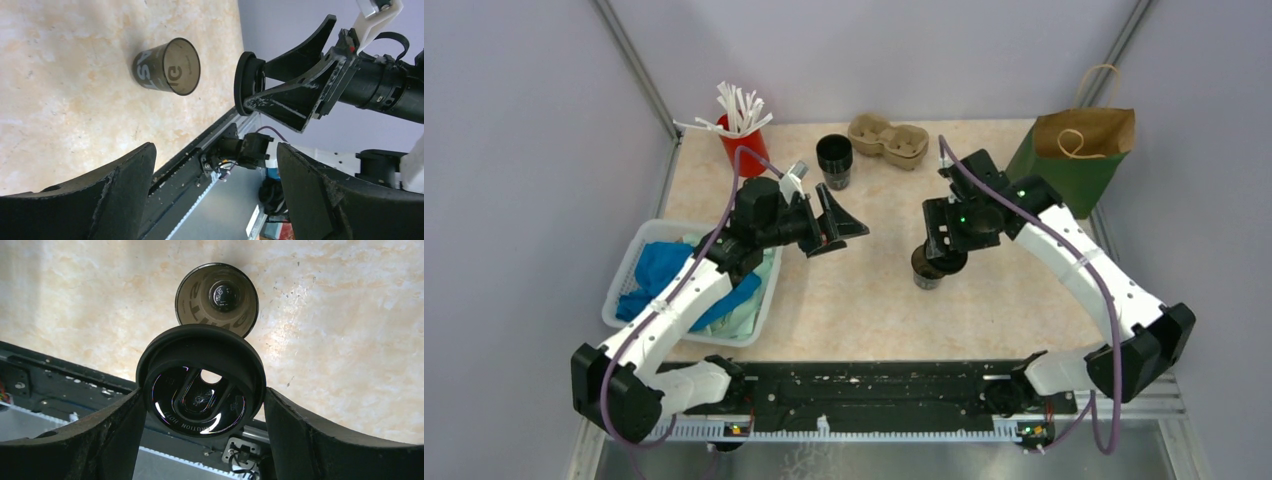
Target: Pack the takeout coffee
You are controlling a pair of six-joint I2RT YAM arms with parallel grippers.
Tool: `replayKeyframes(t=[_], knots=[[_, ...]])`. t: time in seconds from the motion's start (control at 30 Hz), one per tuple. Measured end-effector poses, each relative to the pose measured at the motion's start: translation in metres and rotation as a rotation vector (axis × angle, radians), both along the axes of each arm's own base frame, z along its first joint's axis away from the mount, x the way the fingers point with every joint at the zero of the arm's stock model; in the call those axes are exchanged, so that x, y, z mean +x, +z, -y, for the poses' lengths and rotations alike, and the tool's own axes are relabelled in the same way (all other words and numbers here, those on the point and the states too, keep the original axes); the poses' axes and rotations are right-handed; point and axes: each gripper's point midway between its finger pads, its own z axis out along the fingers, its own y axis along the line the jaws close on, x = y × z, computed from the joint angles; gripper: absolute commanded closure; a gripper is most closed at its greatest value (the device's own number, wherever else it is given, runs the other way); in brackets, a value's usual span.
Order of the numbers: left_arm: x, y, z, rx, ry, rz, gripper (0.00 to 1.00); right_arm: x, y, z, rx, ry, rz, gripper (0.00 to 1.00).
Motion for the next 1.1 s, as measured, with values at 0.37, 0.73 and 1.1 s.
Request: replayKeyframes(t=[0.37,0.73,1.1], knots=[[0.015,-0.010,-0.010,0.090,0.064,0.053,0.04,0.016,-0.045,-0.017,-0.154,0.057,-0.004,0.20],[0.016,-0.025,-0.017,0.116,0.082,0.025,0.04,0.033,-0.069,-0.022,-0.192,0.037,-0.004,0.18],[0.018,-0.030,-0.022,0.114,0.089,0.008,0.04,0.039,-0.077,-0.021,-0.193,0.016,0.003,0.17]])
